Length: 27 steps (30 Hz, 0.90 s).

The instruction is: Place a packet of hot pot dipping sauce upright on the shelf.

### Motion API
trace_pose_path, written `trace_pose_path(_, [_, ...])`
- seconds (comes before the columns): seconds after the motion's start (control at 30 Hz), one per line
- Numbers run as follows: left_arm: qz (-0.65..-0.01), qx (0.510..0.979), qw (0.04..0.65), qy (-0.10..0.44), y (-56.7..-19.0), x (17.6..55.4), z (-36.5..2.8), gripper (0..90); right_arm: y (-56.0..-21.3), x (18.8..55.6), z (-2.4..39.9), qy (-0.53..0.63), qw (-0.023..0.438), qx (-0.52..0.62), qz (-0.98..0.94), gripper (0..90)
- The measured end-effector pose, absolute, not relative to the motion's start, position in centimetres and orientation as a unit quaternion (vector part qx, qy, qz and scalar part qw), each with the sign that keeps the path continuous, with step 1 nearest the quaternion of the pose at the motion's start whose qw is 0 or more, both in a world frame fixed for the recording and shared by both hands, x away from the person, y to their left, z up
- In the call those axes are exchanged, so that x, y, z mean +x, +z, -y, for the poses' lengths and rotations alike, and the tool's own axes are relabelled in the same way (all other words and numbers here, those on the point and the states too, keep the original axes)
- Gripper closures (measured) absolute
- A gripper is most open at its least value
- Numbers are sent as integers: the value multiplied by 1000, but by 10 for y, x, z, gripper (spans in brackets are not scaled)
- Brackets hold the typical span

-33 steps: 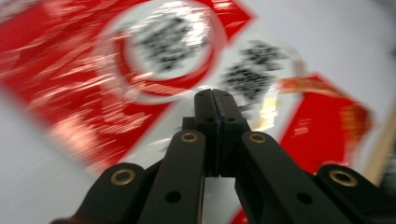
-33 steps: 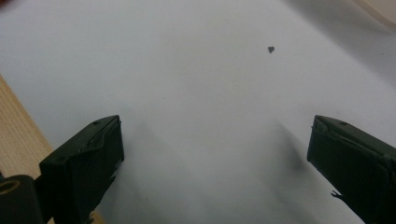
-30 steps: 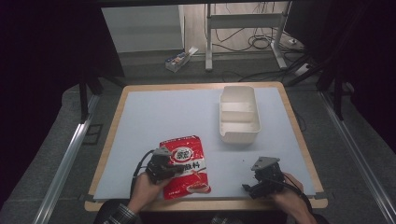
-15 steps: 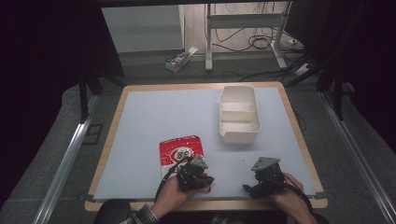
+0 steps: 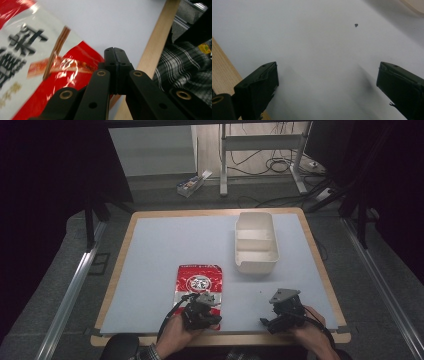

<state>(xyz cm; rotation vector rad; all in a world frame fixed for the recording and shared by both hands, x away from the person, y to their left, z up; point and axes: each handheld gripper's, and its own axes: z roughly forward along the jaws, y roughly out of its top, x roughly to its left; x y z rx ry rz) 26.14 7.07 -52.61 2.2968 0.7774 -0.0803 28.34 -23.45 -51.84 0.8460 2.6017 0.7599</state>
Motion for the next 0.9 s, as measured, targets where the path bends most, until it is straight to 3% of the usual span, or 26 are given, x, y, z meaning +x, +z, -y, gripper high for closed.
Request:
trace_pose_path(0.57, [-314, 880, 353, -47, -530, 237, -122, 900, -519, 284, 235, 264, 149, 292, -907, 39])
trace_pose_path(0.77, [-286, 888, 356, -46, -531, 235, -115, 896, -518, 283, 233, 269, 147, 288, -907, 38])
trace_pose_path(0.9, [-293, 876, 383, -22, -521, 235, -127, 822, -518, 284, 234, 277, 141, 288, -906, 35])
